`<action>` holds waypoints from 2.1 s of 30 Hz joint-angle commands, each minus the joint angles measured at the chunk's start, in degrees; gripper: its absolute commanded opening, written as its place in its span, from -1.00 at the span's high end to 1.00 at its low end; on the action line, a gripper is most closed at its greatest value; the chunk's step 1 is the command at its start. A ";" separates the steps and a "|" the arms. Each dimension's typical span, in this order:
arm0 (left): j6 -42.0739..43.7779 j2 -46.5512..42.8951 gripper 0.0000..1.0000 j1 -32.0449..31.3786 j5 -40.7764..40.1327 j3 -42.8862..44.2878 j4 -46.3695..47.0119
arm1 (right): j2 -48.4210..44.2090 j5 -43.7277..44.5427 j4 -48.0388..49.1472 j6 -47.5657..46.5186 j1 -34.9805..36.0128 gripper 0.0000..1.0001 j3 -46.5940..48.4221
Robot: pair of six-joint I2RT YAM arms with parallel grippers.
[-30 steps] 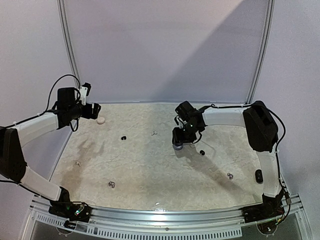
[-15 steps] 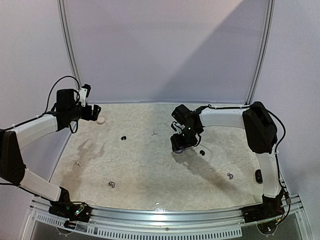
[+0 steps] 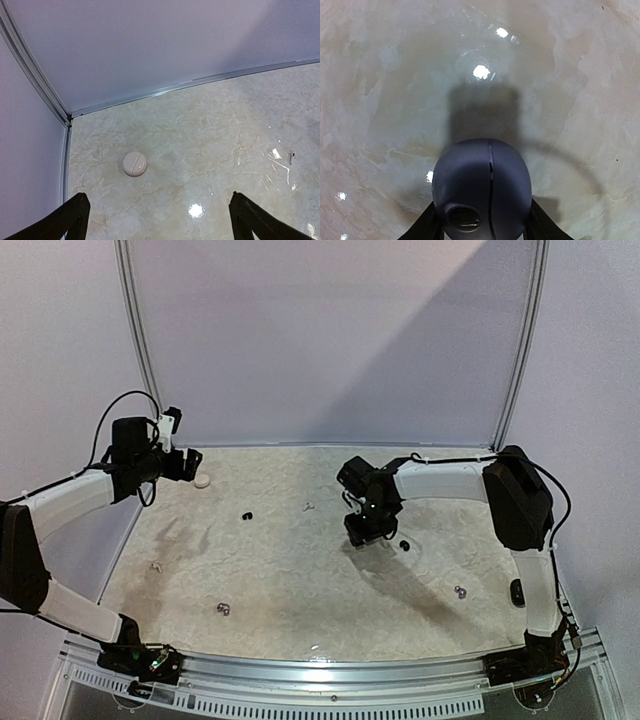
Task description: Insert the wireless bluetooth earbuds into the charging case
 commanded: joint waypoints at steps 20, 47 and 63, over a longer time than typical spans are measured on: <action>-10.65 -0.88 -0.65 -6.11 50.25 16.72 -19.46 | -19.69 9.52 33.49 -36.57 9.66 0.52 -1.71; -4.84 3.96 0.57 -16.76 47.82 26.90 -26.36 | -14.35 5.91 35.40 -59.37 17.00 0.58 10.60; 3.40 -1.09 1.00 -14.09 51.72 20.25 -17.66 | -20.26 -27.89 25.88 -31.02 8.01 -0.98 9.97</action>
